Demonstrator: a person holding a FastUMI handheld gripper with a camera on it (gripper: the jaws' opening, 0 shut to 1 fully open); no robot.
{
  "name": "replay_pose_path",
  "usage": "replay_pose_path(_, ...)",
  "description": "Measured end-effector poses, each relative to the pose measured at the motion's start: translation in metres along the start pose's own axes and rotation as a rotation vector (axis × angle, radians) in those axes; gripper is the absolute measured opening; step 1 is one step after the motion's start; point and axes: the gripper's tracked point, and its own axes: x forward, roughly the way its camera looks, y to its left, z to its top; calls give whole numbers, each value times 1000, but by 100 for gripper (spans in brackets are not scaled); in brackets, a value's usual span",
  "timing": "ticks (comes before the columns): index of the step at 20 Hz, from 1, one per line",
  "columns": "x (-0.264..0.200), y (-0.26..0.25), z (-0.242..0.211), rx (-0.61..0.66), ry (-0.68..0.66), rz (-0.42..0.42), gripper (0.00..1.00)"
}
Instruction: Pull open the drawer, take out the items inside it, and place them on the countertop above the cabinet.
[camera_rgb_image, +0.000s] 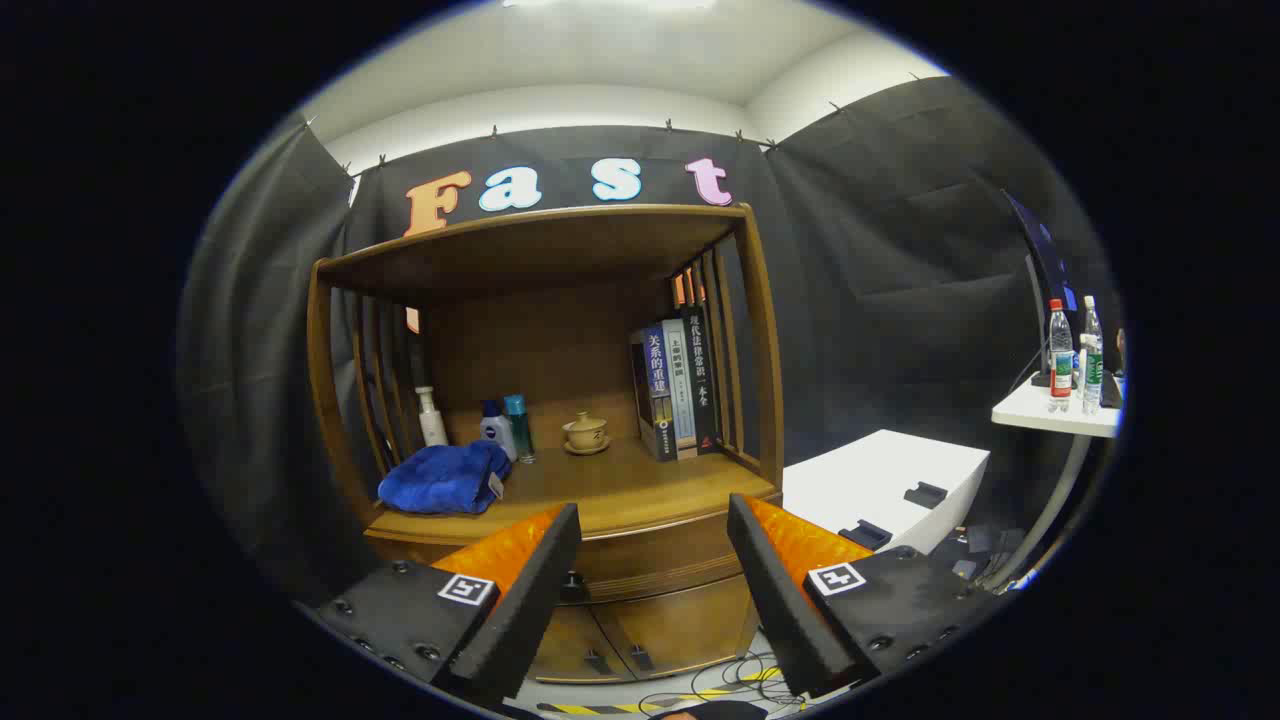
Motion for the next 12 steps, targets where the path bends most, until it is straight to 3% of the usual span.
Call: replay_pose_path(12,-4,5,-17,-4,27,31,98)
